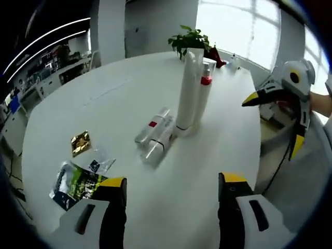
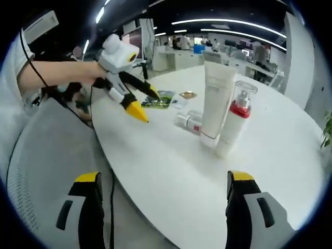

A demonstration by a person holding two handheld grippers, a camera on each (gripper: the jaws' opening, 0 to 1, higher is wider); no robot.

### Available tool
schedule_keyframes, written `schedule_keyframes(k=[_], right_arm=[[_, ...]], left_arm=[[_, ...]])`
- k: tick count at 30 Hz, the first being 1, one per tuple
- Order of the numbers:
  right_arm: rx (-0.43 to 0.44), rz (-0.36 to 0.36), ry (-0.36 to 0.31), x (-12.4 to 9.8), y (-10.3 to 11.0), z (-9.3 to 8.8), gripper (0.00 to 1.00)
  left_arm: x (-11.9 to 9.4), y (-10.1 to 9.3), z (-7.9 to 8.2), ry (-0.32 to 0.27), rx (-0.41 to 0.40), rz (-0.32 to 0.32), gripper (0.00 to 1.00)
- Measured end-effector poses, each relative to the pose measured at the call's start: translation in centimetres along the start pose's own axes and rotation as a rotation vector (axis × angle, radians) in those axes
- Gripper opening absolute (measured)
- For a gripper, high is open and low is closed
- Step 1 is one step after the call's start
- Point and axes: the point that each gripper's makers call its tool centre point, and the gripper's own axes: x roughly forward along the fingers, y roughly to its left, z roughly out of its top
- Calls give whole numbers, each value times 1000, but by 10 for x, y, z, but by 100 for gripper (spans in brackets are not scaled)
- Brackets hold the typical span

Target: Arrange the skincare products in the storage area until every visible bottle or jar stands upright without overlapping.

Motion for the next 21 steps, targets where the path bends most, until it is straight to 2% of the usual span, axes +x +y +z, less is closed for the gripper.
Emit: schedule_keyframes(k=[3,6,13,17,21], right_arm=[[-1,-2,11,0,-1,-2,99],[3,-6,14,0,-2,-4,99],[30,-15,18,0,-4,-6,98],[33,-14,24,0,-3,-7,98],[37,-13,26,0,-3,-7,98]], left_arm=[[10,3,1,23,35,-5,63],[24,11,1,48,108,-8,60],[51,24,3,83,190,-22,50],[62,30,2,97,221,-34,45],[69,34,-1,130,274,-34,37]])
